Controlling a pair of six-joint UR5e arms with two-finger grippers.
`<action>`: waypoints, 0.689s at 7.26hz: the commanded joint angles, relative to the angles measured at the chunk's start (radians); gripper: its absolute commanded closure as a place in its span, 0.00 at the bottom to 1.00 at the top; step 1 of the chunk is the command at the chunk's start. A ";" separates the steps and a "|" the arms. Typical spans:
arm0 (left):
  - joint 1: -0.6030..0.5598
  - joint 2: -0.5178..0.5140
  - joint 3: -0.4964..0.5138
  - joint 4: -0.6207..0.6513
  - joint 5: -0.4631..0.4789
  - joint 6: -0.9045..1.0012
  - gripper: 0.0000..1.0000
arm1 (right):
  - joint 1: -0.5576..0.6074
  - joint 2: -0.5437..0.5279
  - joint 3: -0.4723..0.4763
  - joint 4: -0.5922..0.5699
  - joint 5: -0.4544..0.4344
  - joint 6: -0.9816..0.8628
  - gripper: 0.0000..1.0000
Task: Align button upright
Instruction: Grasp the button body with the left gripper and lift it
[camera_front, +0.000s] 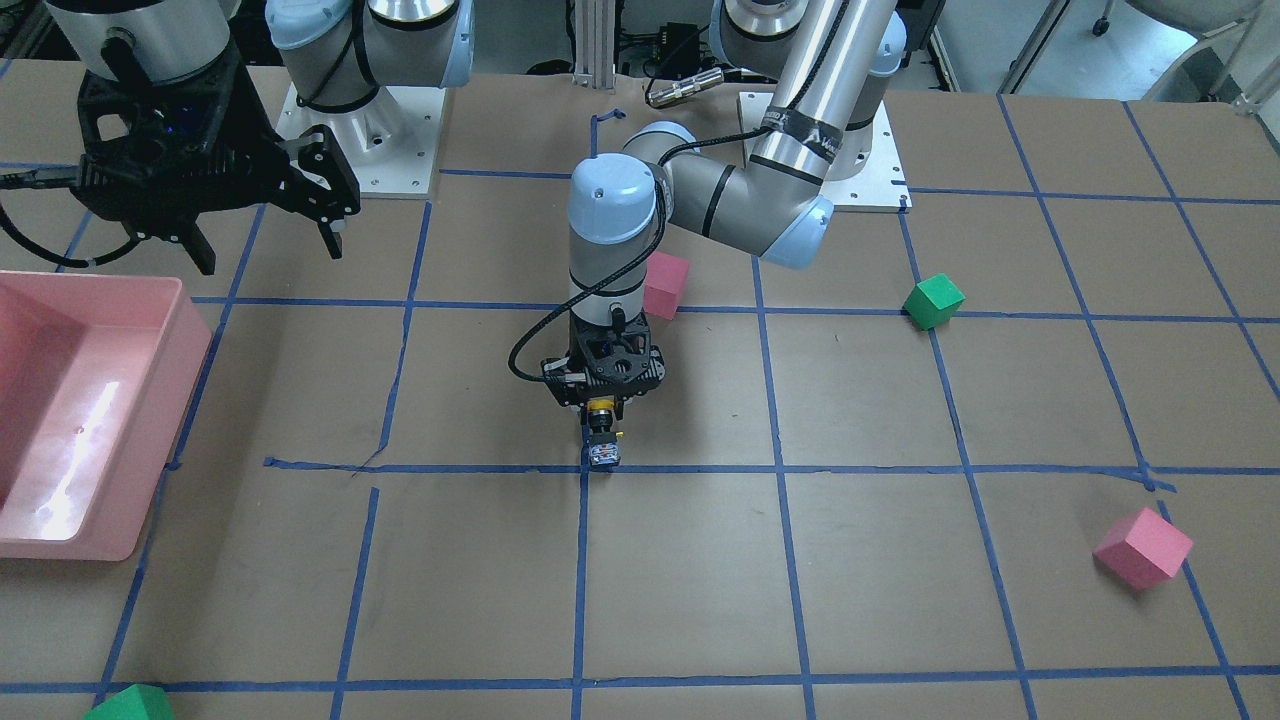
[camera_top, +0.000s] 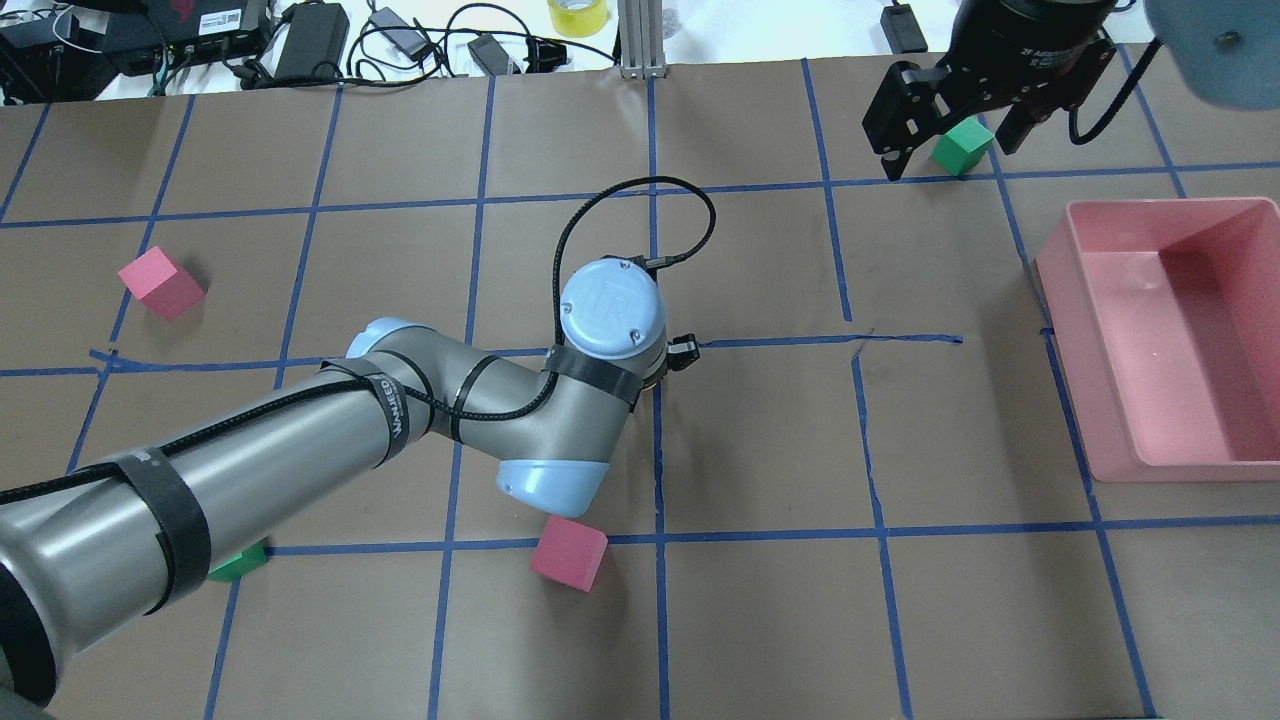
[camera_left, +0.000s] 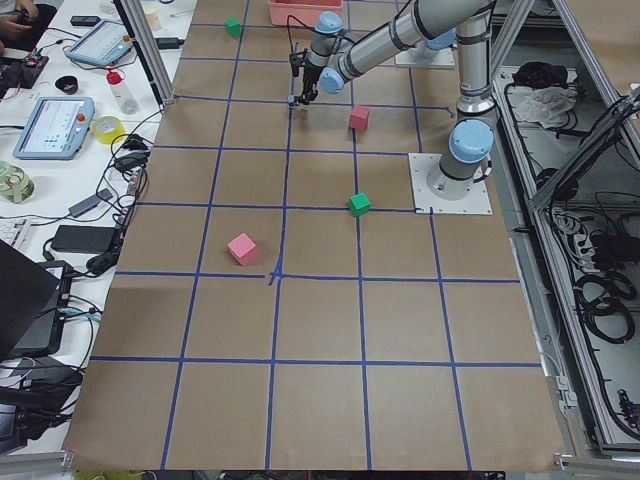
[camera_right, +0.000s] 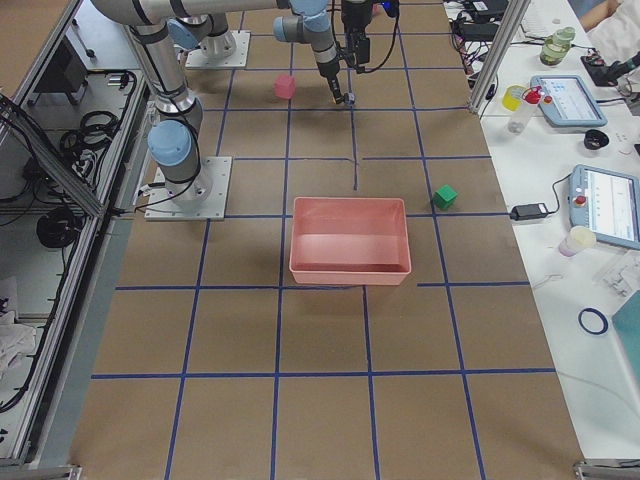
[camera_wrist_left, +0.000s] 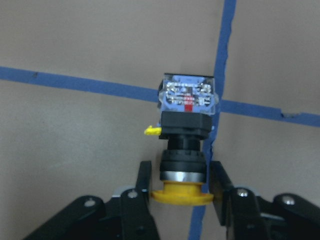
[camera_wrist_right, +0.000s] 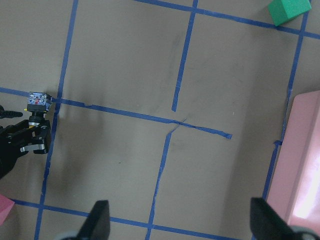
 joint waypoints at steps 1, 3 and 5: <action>0.067 0.023 0.039 -0.129 -0.177 -0.190 1.00 | 0.000 0.001 0.002 -0.001 -0.002 0.001 0.00; 0.113 0.037 0.045 -0.227 -0.303 -0.385 1.00 | 0.000 0.002 0.002 -0.001 -0.002 0.001 0.00; 0.164 0.032 0.037 -0.231 -0.475 -0.523 1.00 | 0.000 0.002 0.002 -0.001 -0.001 -0.001 0.00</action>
